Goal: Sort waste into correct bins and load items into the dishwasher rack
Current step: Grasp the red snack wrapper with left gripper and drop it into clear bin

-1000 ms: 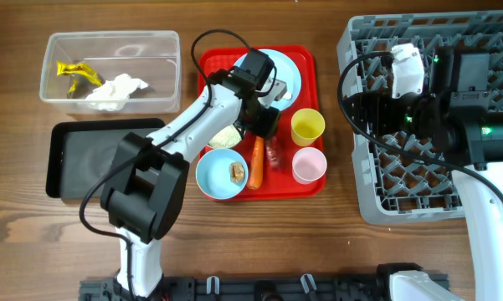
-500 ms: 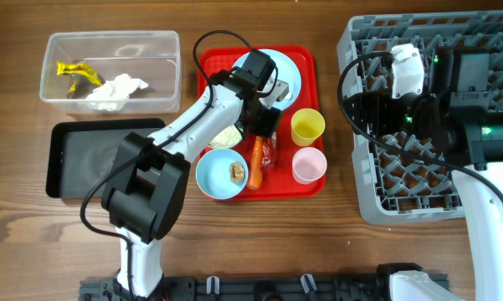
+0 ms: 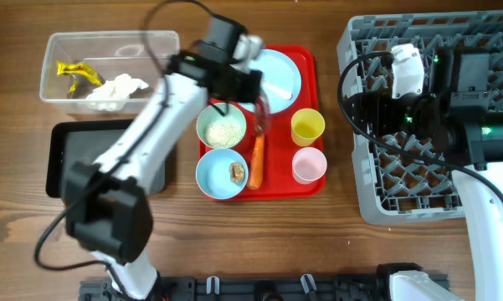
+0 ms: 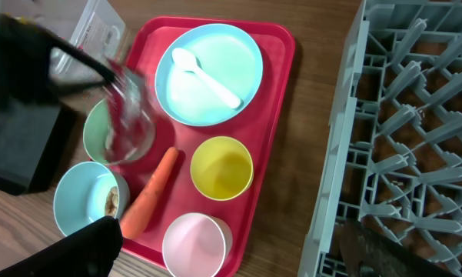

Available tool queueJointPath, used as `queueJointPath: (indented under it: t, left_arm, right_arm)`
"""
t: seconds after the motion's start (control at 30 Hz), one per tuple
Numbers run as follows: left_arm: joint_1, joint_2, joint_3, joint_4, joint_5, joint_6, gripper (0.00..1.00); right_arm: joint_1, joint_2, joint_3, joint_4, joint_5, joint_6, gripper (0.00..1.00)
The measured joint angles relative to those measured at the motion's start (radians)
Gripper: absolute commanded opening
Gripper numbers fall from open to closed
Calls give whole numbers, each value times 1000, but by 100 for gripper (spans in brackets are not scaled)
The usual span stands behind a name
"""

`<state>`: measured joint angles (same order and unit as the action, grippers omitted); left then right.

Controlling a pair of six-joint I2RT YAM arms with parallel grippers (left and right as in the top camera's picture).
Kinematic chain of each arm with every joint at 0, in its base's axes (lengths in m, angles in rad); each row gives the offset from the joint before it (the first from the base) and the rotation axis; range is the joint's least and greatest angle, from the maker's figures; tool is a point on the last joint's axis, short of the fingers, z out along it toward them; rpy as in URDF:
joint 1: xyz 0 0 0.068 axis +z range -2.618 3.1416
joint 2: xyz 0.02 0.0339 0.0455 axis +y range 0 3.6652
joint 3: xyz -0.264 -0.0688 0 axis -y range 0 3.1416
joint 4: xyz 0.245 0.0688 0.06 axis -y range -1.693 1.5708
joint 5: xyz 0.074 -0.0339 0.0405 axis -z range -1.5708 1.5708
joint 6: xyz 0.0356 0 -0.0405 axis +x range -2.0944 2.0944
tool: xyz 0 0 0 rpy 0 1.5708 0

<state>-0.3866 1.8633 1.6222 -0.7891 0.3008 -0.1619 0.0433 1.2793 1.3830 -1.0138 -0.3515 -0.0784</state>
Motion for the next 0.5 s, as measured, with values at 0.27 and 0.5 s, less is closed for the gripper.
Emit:
queueJointPath:
  t: [0.27,0.5]
  left_arm:
    - [372,-48,2,41,-89,-59,4]
    - [604,-47,2,79,-107,-73,40]
  right_arm:
    - [0,0,0,1,0,8,93]
    - [0,0,0,8,0,15,94]
